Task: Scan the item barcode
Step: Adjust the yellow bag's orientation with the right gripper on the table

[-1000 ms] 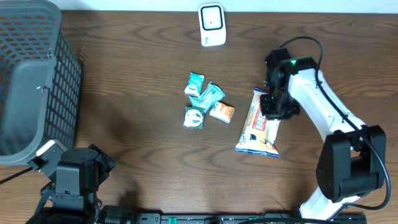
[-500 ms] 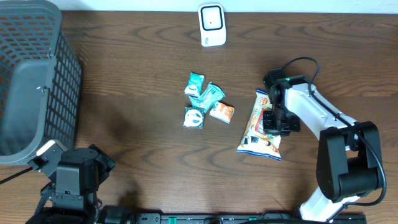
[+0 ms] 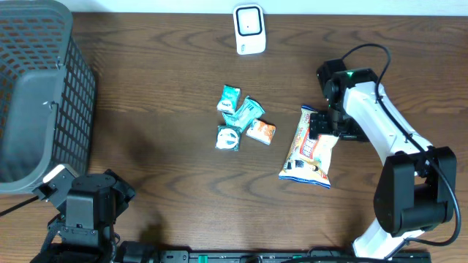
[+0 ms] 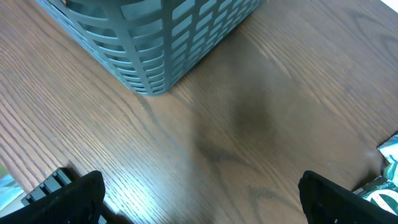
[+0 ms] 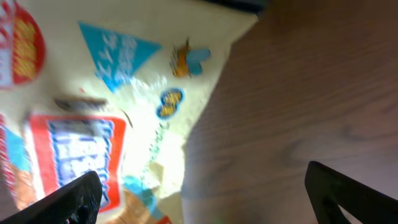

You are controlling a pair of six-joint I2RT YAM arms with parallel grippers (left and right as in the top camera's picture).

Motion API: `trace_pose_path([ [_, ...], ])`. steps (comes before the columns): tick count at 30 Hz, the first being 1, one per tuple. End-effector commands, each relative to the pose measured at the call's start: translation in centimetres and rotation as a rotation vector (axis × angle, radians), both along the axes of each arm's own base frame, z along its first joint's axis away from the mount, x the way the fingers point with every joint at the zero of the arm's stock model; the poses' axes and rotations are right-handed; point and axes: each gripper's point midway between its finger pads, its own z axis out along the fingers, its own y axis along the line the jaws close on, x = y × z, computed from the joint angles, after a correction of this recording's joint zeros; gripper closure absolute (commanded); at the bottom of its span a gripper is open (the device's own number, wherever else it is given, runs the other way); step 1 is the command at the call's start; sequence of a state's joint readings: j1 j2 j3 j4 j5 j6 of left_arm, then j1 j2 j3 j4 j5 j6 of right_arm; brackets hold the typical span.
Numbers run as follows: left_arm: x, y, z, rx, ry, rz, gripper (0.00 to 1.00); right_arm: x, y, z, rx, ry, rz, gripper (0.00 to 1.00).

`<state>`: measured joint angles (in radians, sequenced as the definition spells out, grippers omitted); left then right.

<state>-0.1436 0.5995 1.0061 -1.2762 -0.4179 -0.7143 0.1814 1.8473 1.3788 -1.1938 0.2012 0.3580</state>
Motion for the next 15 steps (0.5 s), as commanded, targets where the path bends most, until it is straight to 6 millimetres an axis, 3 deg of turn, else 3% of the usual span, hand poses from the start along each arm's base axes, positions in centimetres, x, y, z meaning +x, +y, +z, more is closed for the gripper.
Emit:
trace_pose_path([
  [1,-0.1,0.4,0.1,0.006,-0.005,0.026,0.02,1.1,0.1,0.1,0.082,-0.038,-0.039,0.01],
  [5,-0.1,0.4,0.1,0.006,-0.006,0.026,0.02,1.8,2.6,0.0,0.283,-0.046,-0.007,0.01],
  [8,-0.1,0.4,0.1,0.006,-0.006,0.026,0.02,2.2,5.5,0.4,0.456,-0.056,0.078,0.31],
  [11,-0.1,0.4,0.1,0.006,-0.005,0.026,0.02,2.2,5.7,0.3,0.435,-0.06,0.1,0.57],
  [15,-0.1,0.4,0.1,0.006,-0.006,0.026,0.02,2.0,5.1,-0.8,0.359,-0.059,0.118,0.54],
])
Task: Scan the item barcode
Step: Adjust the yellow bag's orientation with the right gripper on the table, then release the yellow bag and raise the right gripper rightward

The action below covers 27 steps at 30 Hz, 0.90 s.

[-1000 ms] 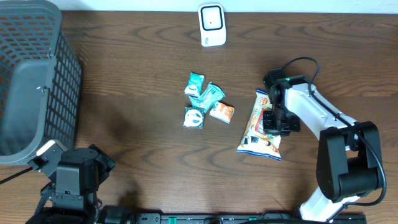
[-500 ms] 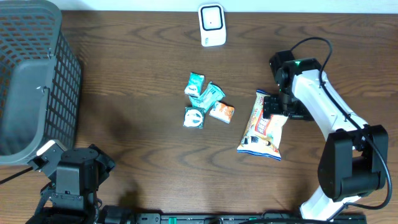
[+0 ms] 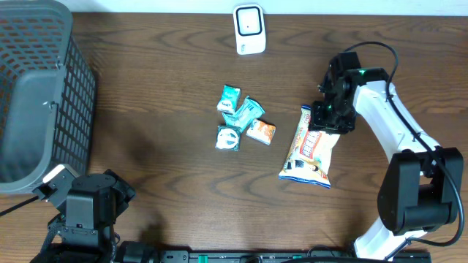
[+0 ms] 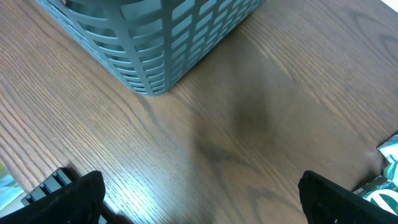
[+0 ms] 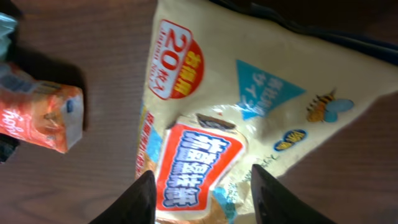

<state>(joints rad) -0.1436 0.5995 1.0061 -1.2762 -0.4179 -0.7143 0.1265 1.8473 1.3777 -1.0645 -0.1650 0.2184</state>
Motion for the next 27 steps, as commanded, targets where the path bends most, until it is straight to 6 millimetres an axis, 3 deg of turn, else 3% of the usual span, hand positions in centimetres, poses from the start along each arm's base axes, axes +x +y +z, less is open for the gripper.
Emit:
trace_pose_path([
  [1,-0.1,0.4,0.1,0.006,-0.006,0.026,0.02,-0.5,-0.1,-1.0,-0.056,0.0,0.024,0.54],
  [4,-0.1,0.4,0.1,0.006,-0.006,0.026,0.02,-1.1,-1.1,-2.5,-0.112,0.008,-0.038,0.54],
  [8,-0.1,0.4,0.1,0.006,-0.006,0.026,0.02,-1.2,-1.0,-4.6,-0.102,-0.017,-0.041,0.54],
  [11,-0.1,0.4,0.1,0.006,-0.006,0.026,0.02,-0.3,-0.7,-5.6,-0.084,-0.073,-0.042,0.54],
  [14,-0.1,0.4,0.1,0.006,-0.006,0.026,0.02,1.1,0.4,-5.3,-0.024,-0.129,-0.039,0.54],
  [17,-0.1,0.4,0.1,0.006,-0.005,0.026,0.02,3.1,2.6,-4.1,0.102,-0.198,-0.024,0.55],
  [18,-0.1,0.4,0.1,0.006,-0.006,0.026,0.02,4.6,4.1,-2.6,0.184,-0.252,-0.008,0.55],
  [22,-0.1,0.4,0.1,0.006,-0.006,0.026,0.02,7.0,4.8,1.1,0.212,-0.313,0.006,0.55],
  [23,-0.1,0.4,0.1,0.006,-0.006,0.026,0.02,7.3,4.9,2.5,0.208,-0.314,0.021,0.55],
  [27,-0.1,0.4,0.1,0.006,-0.006,0.026,0.02,6.2,4.7,4.5,0.194,-0.251,0.044,0.57],
])
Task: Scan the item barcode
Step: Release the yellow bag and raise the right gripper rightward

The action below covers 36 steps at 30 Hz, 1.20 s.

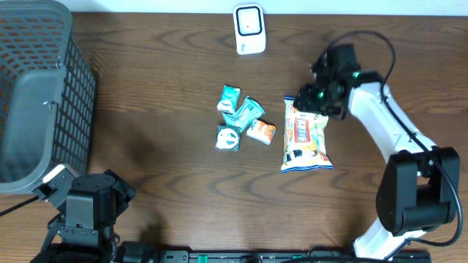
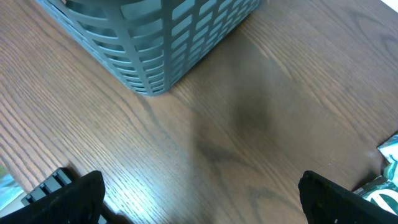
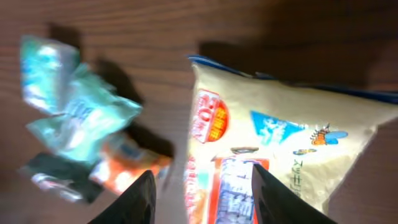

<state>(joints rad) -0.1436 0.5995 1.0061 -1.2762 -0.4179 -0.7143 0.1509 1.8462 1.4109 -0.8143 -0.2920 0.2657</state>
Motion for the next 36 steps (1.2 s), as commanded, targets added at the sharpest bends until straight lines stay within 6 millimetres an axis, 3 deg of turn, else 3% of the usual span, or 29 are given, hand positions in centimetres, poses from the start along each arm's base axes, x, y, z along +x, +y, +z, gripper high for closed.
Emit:
trace_pose_path([
  [1,-0.1,0.4,0.1,0.006,-0.006,0.026,0.02,-0.8,0.7,2.0,0.01,0.028,0.061,0.59],
  [7,-0.1,0.4,0.1,0.006,-0.006,0.026,0.02,-7.6,-1.1,-1.1,-0.171,0.268,0.146,0.75],
  [9,-0.1,0.4,0.1,0.006,-0.006,0.026,0.02,-9.2,-1.5,-2.5,-0.221,0.316,0.163,0.75],
  [15,-0.1,0.4,0.1,0.006,-0.005,0.026,0.02,-11.9,-1.3,-6.9,-0.24,0.355,0.181,0.55],
  [17,-0.1,0.4,0.1,0.006,-0.006,0.026,0.02,-12.4,-1.7,-7.6,-0.253,0.371,0.15,0.53],
  [21,-0.1,0.4,0.1,0.006,-0.006,0.026,0.02,-12.2,-2.6,-7.3,-0.293,0.376,0.097,0.5],
  [25,-0.1,0.4,0.1,0.006,-0.006,0.026,0.02,-11.2,-3.2,-5.7,-0.302,0.37,0.079,0.42],
  [30,-0.1,0.4,0.1,0.006,-0.005,0.026,0.02,-9.2,-4.2,-3.3,-0.333,0.329,0.05,0.13],
  [31,-0.1,0.4,0.1,0.006,-0.006,0.026,0.02,-8.6,-4.7,-2.9,-0.347,0.312,0.038,0.01],
  [36,-0.1,0.4,0.1,0.006,-0.006,0.026,0.02,-6.8,-5.9,-2.7,-0.335,0.259,-0.009,0.01],
])
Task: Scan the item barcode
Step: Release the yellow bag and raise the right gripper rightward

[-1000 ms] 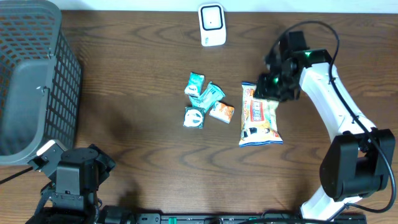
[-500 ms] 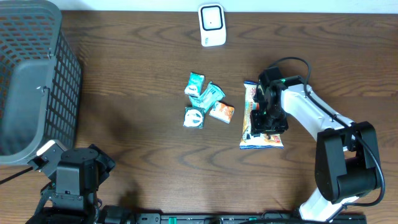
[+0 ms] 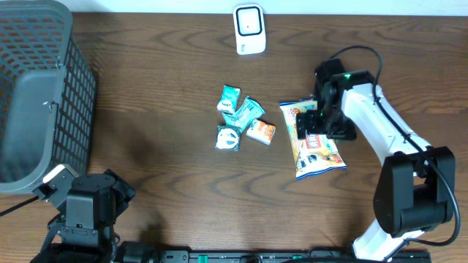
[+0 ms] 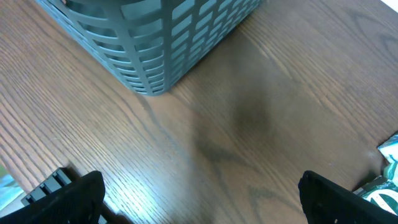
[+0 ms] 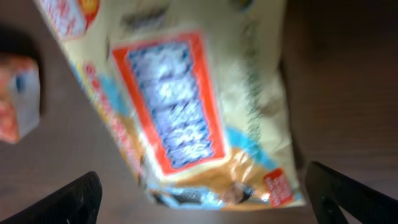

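Note:
A yellow snack bag (image 3: 319,152) with a red and blue label lies flat on the table, right of centre, its near end slanting to the right. My right gripper (image 3: 324,121) hovers over the bag's far half, open. In the right wrist view the bag (image 5: 186,106) fills the frame, and my right gripper (image 5: 208,202) has its fingertips far apart on either side. The white scanner (image 3: 248,29) stands at the table's far edge. My left gripper (image 4: 202,199) rests open over bare wood at the near left, with nothing in it.
Several small teal and orange packets (image 3: 242,119) lie in a cluster left of the bag. One orange packet (image 5: 15,96) shows at the right wrist view's left edge. A grey mesh basket (image 3: 36,88) fills the far left corner, and its corner (image 4: 155,43) shows in the left wrist view.
The bag has turned, and its near end now slants right instead of pointing straight at me. My right gripper was at the bag's far end and is now over its far half, fingers wider apart.
The bag first lay tilted, its near end to the left, with my right gripper open by its far right side. Then the gripper stood at the bag's far end, fingers closer together. The bag then lay straighter and further left, and now slants the other way. The left arm stayed still.

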You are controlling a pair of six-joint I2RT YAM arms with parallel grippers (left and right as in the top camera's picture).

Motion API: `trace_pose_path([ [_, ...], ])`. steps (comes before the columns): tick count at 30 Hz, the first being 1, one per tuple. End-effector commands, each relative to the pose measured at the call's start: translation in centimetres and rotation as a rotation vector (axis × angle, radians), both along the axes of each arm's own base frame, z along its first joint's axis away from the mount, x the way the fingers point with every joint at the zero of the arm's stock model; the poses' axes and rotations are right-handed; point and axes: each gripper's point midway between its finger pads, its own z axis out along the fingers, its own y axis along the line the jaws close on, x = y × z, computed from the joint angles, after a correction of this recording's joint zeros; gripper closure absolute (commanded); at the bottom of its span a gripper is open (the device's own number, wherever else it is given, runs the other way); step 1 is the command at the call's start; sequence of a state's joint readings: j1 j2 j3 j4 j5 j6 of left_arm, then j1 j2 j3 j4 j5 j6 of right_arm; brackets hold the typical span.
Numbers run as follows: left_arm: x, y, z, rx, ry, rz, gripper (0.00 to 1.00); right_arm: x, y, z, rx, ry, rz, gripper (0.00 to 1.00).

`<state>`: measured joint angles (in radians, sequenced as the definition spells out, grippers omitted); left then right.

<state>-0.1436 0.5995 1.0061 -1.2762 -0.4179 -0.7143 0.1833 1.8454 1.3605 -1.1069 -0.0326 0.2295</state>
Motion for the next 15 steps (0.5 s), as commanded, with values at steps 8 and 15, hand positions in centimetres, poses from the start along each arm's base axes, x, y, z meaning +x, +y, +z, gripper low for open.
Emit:
trace_pose_path([
  [8,-0.1,0.4,0.1,0.006,-0.006,0.026,0.02,1.9,-4.6,0.3,-0.019,-0.059,-0.049,0.01],
  [15,-0.1,0.4,0.1,0.006,-0.006,0.026,0.02,3.6,-4.7,1.4,0.317,-0.141,-0.017,0.01],
])
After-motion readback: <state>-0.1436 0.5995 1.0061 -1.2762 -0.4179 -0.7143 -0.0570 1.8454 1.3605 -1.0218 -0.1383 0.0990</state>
